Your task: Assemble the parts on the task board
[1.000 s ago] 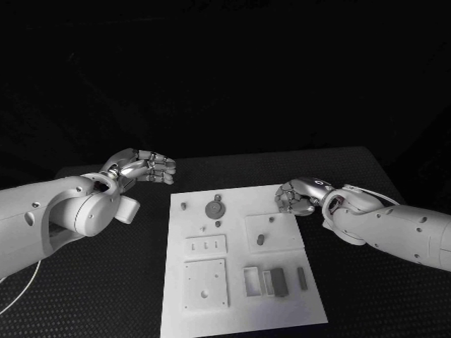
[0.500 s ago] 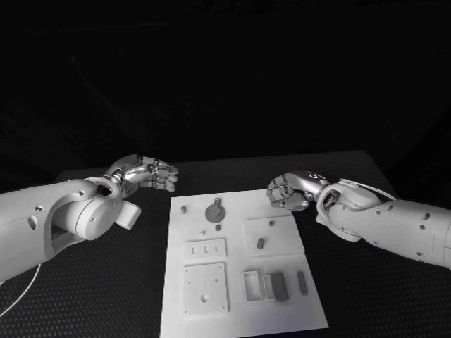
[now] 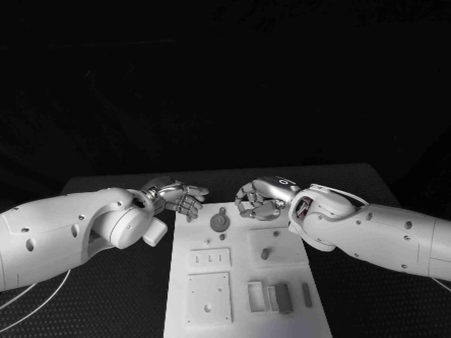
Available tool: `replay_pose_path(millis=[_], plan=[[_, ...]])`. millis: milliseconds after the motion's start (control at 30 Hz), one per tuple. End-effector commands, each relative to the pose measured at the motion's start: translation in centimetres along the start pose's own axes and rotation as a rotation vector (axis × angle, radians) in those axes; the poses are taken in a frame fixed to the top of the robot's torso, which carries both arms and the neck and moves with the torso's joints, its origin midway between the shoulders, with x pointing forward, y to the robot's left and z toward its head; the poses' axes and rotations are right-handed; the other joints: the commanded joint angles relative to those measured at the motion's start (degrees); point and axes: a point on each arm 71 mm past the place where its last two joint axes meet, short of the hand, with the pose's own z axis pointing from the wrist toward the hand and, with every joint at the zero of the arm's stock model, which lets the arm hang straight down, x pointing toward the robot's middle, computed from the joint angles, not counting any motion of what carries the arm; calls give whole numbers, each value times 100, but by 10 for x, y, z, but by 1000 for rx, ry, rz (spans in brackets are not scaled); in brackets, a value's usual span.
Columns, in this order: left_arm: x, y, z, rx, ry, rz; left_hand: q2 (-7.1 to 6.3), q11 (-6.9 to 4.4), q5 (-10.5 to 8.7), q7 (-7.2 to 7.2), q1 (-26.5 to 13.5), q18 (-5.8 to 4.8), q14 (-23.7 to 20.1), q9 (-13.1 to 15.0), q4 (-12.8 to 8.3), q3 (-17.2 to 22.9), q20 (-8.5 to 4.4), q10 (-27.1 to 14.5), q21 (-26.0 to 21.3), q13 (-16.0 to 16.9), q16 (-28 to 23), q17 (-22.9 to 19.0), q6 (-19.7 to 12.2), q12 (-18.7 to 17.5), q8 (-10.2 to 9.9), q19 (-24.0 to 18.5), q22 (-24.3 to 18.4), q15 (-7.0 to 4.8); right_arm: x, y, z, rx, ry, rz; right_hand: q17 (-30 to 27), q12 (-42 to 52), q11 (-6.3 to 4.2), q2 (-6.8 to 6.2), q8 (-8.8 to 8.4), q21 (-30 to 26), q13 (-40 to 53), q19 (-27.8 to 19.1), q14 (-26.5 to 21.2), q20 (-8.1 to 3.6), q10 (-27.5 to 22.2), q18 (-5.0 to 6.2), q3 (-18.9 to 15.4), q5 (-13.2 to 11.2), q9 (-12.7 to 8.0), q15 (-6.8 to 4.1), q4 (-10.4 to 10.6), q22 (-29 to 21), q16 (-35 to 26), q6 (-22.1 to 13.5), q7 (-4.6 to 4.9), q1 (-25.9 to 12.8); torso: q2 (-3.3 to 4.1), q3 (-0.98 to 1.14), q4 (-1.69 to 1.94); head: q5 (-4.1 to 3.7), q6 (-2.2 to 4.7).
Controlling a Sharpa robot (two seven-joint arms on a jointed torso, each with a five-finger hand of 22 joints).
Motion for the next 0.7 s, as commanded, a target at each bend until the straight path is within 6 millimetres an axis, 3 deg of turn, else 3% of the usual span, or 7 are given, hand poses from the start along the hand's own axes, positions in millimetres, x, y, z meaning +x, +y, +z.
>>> replay_pose_path(millis=[33,200,467,700], plan=[[11,3,3,-71,34,27,4,29,-1,22,-100,46,-42,-26,19,-53,19,-35,-35,9,-33,16,-60,-29,-47,-22,5,24,3,8,5,27,14,-33,7,13,6,58,15,25,2,29,8,-32,34,-9,12,25,153,-11,-39,104,27,1147,173,-21,-61,-16,16,72,-20],[22,5,4,-89,53,52,19,42,-1,29,-216,45,-80,-48,85,-99,29,-72,-63,18,-66,41,-67,-58,-72,-56,7,37,6,22,12,19,8,-23,-5,6,5,56,11,27,0,33,6,-38,39,-9,18,25,160,-14,-61,102,25,1146,173,-16,-91,-29,28,117,-43],[34,4,5,-103,105,89,26,53,-1,36,-236,43,-107,-61,88,-113,39,-97,-80,23,-89,55,-77,-77,-89,-80,9,48,7,35,19,-5,-2,-11,-27,3,5,59,10,28,-2,36,-3,-40,43,-9,21,25,164,-16,-70,101,24,1146,173,-17,-101,-44,48,76,-41],[38,3,5,-102,124,98,45,51,-1,32,-234,47,-108,-63,84,-114,40,-95,-84,30,-93,66,-63,-79,-87,-82,13,49,7,40,21,-16,2,-8,-21,-1,4,59,8,29,-3,40,5,-43,47,-9,23,25,167,-18,-77,99,22,1145,173,-19,-94,-37,35,105,-47]])
